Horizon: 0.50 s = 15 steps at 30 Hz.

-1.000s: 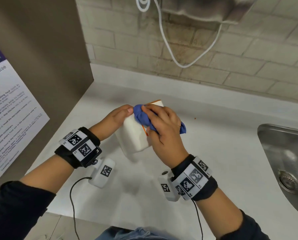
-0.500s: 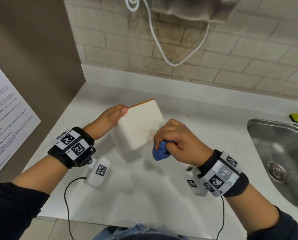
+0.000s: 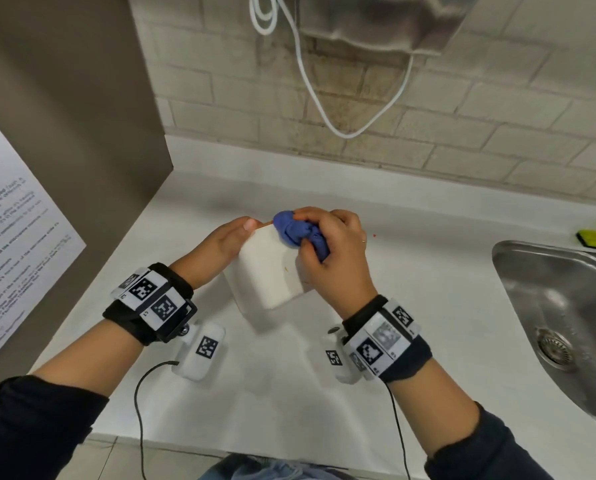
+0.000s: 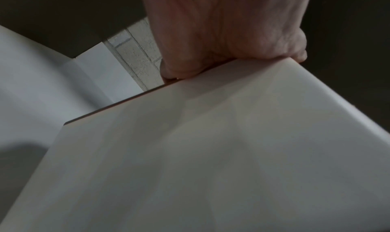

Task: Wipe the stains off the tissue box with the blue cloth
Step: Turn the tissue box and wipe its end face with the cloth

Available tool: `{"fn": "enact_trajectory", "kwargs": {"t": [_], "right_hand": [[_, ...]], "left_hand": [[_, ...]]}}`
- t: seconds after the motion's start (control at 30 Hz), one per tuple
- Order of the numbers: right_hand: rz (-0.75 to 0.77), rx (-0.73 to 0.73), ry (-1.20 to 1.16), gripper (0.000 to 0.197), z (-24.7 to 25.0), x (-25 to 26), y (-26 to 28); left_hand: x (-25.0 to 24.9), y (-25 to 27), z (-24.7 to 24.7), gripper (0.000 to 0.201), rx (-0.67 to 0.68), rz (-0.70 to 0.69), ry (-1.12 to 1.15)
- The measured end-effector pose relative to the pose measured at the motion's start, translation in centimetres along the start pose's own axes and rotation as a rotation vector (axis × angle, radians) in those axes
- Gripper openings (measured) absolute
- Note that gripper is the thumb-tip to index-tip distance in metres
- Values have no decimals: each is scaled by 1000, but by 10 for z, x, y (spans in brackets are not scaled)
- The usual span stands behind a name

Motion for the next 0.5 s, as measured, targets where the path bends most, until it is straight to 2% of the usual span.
{"fn": "enact_trajectory", "kwargs": {"t": [0.1,0.2,0.3,0.37,0.43,0.5], "right_hand": [[-5,44,-11,39,-8,4,-5],[69,112,-36,38,-21,15,-7],[158,267,-45,34,-38,25,3],[199,383,-31,30,-41,25,12],[193,488,-66,26,-33,20,20],[114,567,-110,25,-18,9,23]], "left_hand": [[-3,-1,-1,77,-21,10,9],[-3,0,3,80,-29,19,22],[-5,0,7,89,-2,6,28],[-5,-2,6,86,24,15,23],[-4,-3,5,83,36,26,-4],[-3,-1,6,82,29,44,-25]]}}
Point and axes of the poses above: each hand's wrist, its own y-axis away from the middle knuckle, its own z-axis out of the back of the hand, x = y × z, the point moved 7 cm from there along -y, towards the middle knuckle, and after that the axes turned 7 degrees about x, right-handed, at the moved point
